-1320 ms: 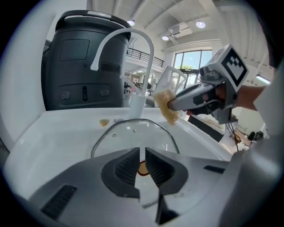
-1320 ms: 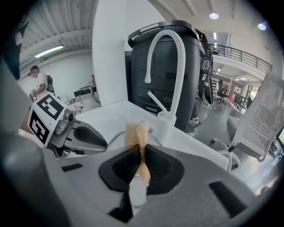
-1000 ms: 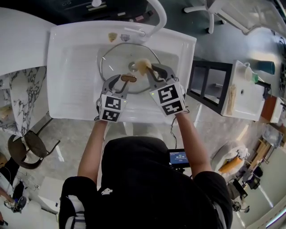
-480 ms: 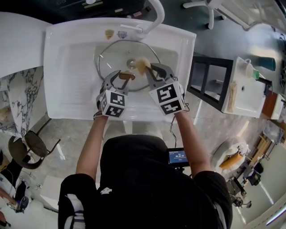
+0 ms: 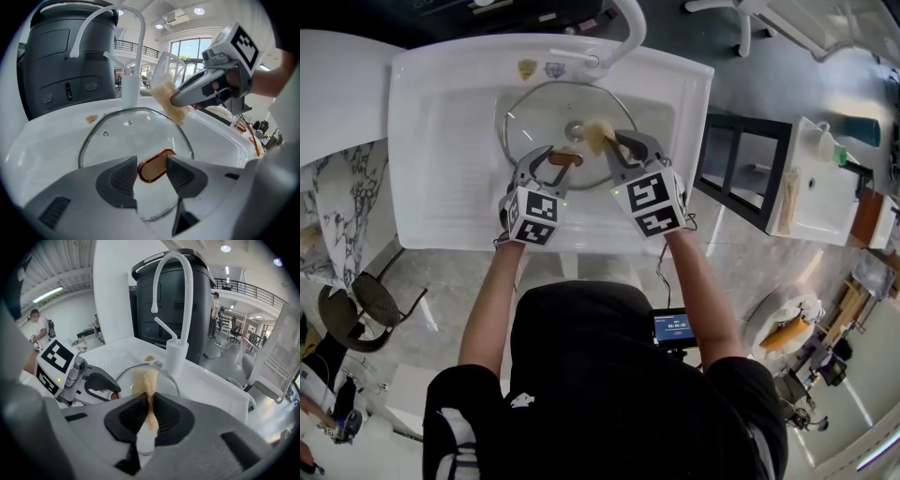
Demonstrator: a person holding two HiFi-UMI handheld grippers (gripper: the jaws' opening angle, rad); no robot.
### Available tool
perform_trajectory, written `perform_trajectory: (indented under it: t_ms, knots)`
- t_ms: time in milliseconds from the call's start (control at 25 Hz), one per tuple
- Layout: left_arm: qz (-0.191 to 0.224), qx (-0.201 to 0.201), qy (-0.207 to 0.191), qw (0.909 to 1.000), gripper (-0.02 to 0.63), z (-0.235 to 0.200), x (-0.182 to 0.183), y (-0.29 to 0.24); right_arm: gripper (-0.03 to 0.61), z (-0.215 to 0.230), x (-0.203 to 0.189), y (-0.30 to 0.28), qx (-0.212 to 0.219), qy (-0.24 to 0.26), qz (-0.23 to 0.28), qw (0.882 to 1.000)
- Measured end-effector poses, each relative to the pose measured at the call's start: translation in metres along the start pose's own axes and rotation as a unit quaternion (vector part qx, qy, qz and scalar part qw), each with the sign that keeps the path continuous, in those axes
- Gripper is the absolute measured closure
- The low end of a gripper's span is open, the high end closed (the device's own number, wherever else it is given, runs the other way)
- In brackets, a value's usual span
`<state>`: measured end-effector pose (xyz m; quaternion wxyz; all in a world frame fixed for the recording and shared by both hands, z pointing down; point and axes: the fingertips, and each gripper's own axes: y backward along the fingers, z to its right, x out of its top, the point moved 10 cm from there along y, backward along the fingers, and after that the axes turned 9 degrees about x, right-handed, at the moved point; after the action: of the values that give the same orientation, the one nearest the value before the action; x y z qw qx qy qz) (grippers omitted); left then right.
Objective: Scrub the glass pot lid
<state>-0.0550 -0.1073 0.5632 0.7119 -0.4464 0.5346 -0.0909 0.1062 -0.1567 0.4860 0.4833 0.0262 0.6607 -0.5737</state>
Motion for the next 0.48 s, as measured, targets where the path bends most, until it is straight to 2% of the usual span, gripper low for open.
perform_trajectory:
  t_ms: [200,480]
  knots:
    - [-0.009,-0.012,0.020,0.9997,0.430,-0.001,0.002,-0.003,0.560,0.005,0.005,-0.006,-0.016,0.033,-0.026,0.999]
    - [-0.006,-0.018,0.019,0.9996,0.430,-0.002,0.001,-0.004,0.560,0.014,0.017,-0.029,-0.028,0.097,-0.060,0.993]
